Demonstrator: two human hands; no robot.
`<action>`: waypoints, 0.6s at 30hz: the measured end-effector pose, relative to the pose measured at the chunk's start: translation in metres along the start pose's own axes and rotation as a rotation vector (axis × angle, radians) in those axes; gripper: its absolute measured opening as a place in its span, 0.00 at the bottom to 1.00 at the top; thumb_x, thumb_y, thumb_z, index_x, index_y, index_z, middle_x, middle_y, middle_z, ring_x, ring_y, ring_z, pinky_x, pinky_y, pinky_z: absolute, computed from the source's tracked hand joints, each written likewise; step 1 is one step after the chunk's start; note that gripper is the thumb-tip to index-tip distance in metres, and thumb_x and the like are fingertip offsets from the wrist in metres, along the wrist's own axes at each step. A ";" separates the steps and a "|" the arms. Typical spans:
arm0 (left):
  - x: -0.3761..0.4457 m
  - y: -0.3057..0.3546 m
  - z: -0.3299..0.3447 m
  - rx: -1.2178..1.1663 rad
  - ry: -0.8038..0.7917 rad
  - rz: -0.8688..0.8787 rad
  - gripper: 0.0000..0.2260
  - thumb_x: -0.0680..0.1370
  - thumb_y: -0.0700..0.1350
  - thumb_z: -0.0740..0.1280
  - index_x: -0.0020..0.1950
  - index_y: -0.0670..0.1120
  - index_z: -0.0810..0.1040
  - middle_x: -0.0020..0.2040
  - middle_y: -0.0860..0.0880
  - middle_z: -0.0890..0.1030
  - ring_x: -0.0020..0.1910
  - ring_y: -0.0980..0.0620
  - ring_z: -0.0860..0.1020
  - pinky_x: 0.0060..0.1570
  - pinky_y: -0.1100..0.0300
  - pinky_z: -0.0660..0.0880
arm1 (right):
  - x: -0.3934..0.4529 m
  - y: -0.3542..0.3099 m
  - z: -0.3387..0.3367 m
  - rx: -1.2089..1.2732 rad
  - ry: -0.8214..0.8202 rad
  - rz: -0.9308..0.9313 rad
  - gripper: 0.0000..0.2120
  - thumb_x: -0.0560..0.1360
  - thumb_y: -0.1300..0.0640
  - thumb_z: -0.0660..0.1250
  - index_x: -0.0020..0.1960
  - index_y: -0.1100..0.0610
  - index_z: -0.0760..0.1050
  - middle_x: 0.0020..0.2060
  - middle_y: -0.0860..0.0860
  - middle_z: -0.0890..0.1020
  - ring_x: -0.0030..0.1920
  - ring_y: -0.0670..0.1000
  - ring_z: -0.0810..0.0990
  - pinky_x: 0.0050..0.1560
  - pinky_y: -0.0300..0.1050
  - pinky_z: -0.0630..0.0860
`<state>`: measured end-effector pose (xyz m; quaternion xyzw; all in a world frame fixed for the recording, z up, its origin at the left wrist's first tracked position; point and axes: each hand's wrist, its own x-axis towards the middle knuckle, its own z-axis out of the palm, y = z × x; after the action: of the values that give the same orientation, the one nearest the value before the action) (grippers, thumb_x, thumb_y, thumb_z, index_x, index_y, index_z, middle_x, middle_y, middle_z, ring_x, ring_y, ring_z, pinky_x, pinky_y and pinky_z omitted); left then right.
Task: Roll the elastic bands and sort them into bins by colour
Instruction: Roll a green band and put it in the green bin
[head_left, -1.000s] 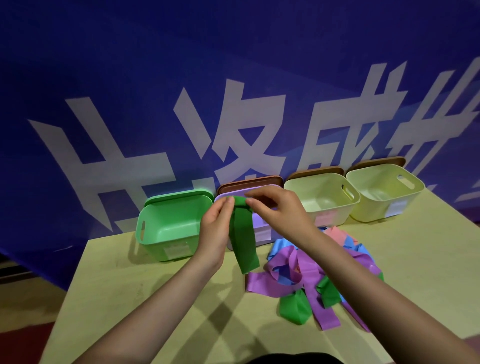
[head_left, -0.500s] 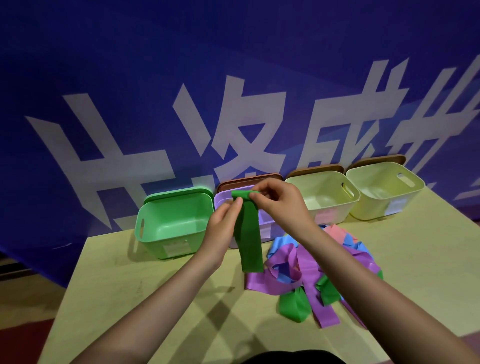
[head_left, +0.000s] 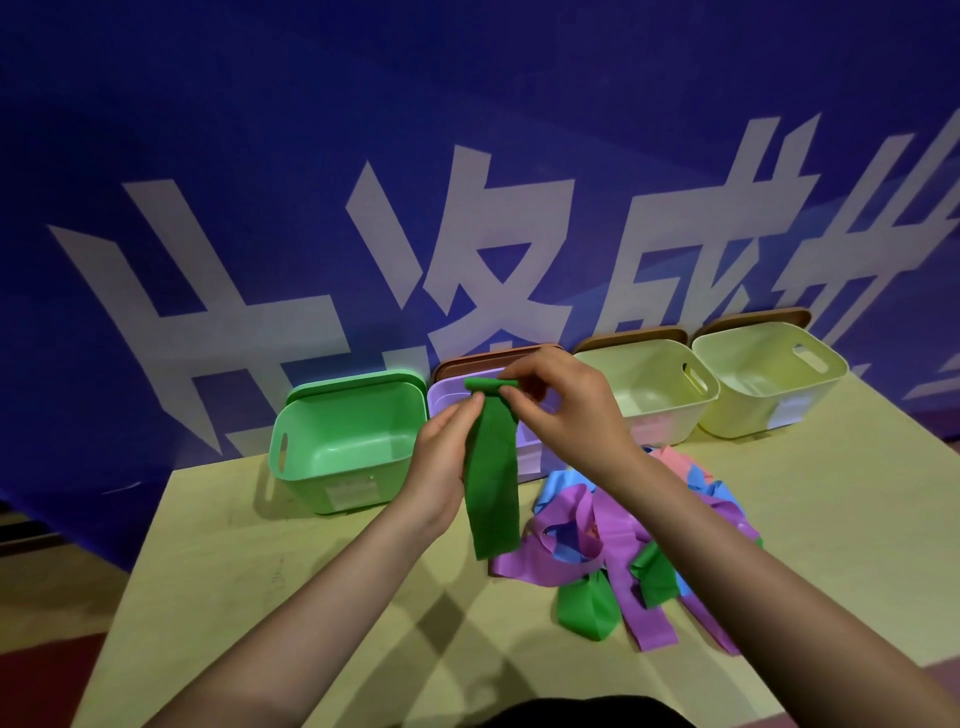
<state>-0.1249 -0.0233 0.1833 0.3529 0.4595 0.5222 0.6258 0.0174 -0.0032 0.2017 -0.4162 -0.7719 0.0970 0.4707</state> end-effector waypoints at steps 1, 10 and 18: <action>0.000 0.001 0.000 -0.029 -0.011 -0.025 0.09 0.81 0.44 0.61 0.52 0.43 0.80 0.41 0.44 0.81 0.40 0.50 0.78 0.41 0.57 0.74 | 0.000 0.001 0.000 -0.024 -0.013 -0.032 0.04 0.73 0.60 0.70 0.47 0.59 0.79 0.39 0.48 0.77 0.37 0.45 0.74 0.40 0.34 0.72; 0.001 0.007 -0.007 -0.024 -0.055 -0.125 0.14 0.82 0.49 0.56 0.50 0.45 0.80 0.39 0.48 0.81 0.37 0.52 0.77 0.38 0.57 0.69 | 0.001 0.020 -0.006 -0.268 -0.156 -0.352 0.09 0.76 0.57 0.66 0.50 0.61 0.81 0.42 0.55 0.79 0.44 0.51 0.73 0.42 0.40 0.69; 0.000 0.001 -0.005 0.052 0.022 0.021 0.06 0.80 0.44 0.64 0.49 0.46 0.81 0.43 0.46 0.81 0.40 0.51 0.78 0.39 0.58 0.72 | 0.000 0.009 -0.015 0.040 -0.246 -0.011 0.13 0.78 0.50 0.63 0.58 0.54 0.80 0.46 0.45 0.78 0.47 0.44 0.77 0.49 0.37 0.74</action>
<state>-0.1304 -0.0234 0.1827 0.3682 0.4758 0.5206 0.6058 0.0344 -0.0011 0.2041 -0.3874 -0.8240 0.1601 0.3812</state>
